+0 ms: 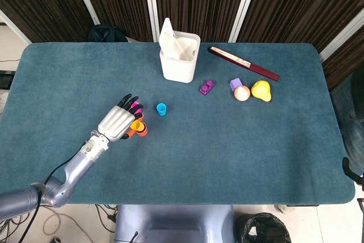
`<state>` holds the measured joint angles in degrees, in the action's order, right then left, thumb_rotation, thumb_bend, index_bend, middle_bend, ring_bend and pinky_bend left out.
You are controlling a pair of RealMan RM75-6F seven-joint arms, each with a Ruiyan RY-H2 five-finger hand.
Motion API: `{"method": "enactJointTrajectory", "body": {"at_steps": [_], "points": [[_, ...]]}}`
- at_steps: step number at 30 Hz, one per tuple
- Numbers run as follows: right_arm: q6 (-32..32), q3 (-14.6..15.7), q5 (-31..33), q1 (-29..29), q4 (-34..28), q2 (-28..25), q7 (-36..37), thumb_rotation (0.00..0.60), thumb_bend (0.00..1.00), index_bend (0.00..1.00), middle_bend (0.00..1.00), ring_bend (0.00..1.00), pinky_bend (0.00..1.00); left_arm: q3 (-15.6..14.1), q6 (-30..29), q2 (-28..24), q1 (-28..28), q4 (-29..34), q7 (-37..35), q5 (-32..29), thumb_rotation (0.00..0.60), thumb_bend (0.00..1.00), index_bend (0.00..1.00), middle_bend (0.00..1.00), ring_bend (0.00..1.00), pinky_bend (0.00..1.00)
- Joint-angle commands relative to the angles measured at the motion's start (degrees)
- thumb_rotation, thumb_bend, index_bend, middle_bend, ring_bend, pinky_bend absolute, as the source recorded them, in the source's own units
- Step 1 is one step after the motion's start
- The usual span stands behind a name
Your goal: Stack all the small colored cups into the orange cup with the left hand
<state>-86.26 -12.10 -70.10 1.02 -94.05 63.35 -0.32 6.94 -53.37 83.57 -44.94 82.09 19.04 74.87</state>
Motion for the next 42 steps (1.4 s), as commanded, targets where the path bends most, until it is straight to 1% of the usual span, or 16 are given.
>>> {"method": "enactJointTrajectory", "body": {"at_steps": [1,4,7,10,15,18,22,26,29,35,39,42], "points": [[0.0,0.0,0.0,0.0,-0.1,0.0,0.0,0.600,0.46,0.03,0.00,0.04,0.00,-0.2,0.6,0.1,-0.2,-0.2,0.0,-0.2,0.600,0.34,0.45,0.19,0.00,0.00],[0.1,0.1,0.0,0.0,-0.2,-0.1,0.0,0.600,0.46,0.03,0.00,0.04,0.00,-0.4,1.1,-0.1,-0.2,-0.3,0.5,-0.7,0.600,0.33,0.44,0.19,0.00,0.00],[0.2,0.1,0.1,-0.1,-0.2,-0.1,0.0,0.600,0.45,0.03,0.00,0.04,0.00,-0.7,1.8,-0.4,-0.3,-0.5,2.0,-1.7,0.600,0.32,0.40,0.18,0.00,0.00],[0.2,0.1,0.0,0.0,-0.3,-0.1,-0.2,0.600,0.45,0.03,0.00,0.04,0.00,-0.9,2.7,-0.6,-0.6,-0.4,3.8,-2.9,0.600,0.30,0.32,0.17,0.00,0.00],[0.3,0.2,0.0,0.1,-0.2,0.1,-0.3,0.600,0.46,0.03,0.00,0.04,0.00,-0.7,3.5,-0.5,-1.2,0.4,6.7,-5.0,0.600,0.26,0.17,0.15,0.00,0.00],[0.3,0.2,0.0,0.1,-0.2,0.1,-0.4,0.600,0.45,0.03,0.00,0.04,0.00,-0.5,3.6,-0.2,-1.5,0.6,7.8,-5.8,0.600,0.24,0.13,0.14,0.00,0.00],[0.3,0.1,0.1,0.1,-0.2,0.1,-0.3,0.600,0.46,0.03,0.00,0.04,0.00,0.0,2.9,0.2,-1.8,1.2,8.2,-5.9,0.600,0.24,0.13,0.14,0.00,0.00],[0.3,0.0,0.2,0.1,0.1,0.2,-0.1,0.600,0.45,0.03,0.00,0.04,0.00,1.7,1.0,0.9,-1.7,1.6,5.9,-5.6,0.600,0.24,0.17,0.16,0.00,0.00],[0.5,-0.2,0.6,0.2,0.3,0.3,0.1,0.600,0.45,0.03,0.00,0.04,0.00,2.9,1.2,1.3,-2.3,0.9,5.0,-6.4,0.600,0.24,0.19,0.16,0.00,0.00],[1.1,-0.8,1.7,0.6,1.4,0.8,-0.1,0.600,0.45,0.03,0.00,0.04,0.00,5.5,3.3,1.5,-5.0,-0.9,5.9,-9.2,0.600,0.24,0.21,0.16,0.00,0.00],[1.9,-0.8,2.2,1.0,2.4,1.3,-0.6,0.600,0.45,0.03,0.00,0.04,0.00,5.9,5.7,0.6,-6.6,-0.6,8.1,-12.0,0.600,0.24,0.23,0.16,0.00,0.00],[2.7,-0.7,2.7,1.4,3.2,1.8,-1.1,0.600,0.46,0.03,0.00,0.04,0.00,6.1,7.7,0.5,-8.1,-1.2,9.9,-15.3,0.600,0.24,0.23,0.16,0.00,0.00]]}}
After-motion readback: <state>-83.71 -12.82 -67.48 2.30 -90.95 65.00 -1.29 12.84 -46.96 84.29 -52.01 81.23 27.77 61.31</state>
